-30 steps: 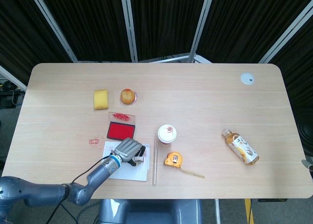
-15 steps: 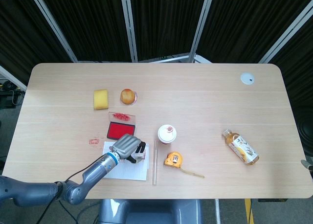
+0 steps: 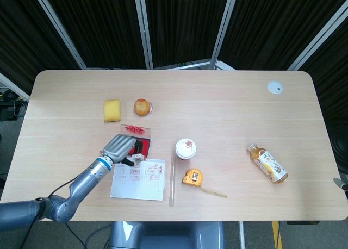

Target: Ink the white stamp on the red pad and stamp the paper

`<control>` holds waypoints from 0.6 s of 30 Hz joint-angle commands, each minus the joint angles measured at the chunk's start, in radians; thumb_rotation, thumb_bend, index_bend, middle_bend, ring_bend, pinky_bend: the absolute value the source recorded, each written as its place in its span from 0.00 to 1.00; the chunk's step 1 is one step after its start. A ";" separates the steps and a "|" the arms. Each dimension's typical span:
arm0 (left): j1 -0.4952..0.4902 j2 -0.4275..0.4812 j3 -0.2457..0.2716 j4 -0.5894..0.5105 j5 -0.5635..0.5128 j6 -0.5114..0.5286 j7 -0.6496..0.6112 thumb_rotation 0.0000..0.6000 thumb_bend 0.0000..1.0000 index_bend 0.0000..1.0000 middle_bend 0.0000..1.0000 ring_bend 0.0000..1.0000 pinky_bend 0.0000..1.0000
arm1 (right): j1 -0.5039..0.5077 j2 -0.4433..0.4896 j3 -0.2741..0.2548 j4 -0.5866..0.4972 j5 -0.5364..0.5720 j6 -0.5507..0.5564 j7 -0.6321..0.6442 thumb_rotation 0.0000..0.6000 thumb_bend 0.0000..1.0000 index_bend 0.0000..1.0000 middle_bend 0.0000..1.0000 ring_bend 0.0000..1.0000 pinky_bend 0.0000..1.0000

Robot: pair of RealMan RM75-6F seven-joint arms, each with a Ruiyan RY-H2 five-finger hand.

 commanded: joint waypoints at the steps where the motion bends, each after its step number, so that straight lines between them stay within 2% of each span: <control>1: 0.039 0.020 0.027 0.079 -0.010 -0.008 -0.051 1.00 0.36 0.60 0.59 0.82 0.86 | 0.000 0.001 -0.001 -0.002 -0.003 0.001 0.000 1.00 0.00 0.00 0.00 0.00 0.00; 10: 0.100 0.000 0.047 0.250 -0.002 -0.042 -0.169 1.00 0.36 0.60 0.59 0.82 0.86 | 0.002 -0.001 -0.005 -0.013 -0.015 0.003 -0.010 1.00 0.00 0.00 0.00 0.00 0.00; 18: 0.122 -0.043 0.052 0.332 0.021 -0.067 -0.211 1.00 0.36 0.60 0.59 0.82 0.86 | 0.003 0.000 -0.005 -0.016 -0.019 0.005 -0.011 1.00 0.00 0.00 0.00 0.00 0.00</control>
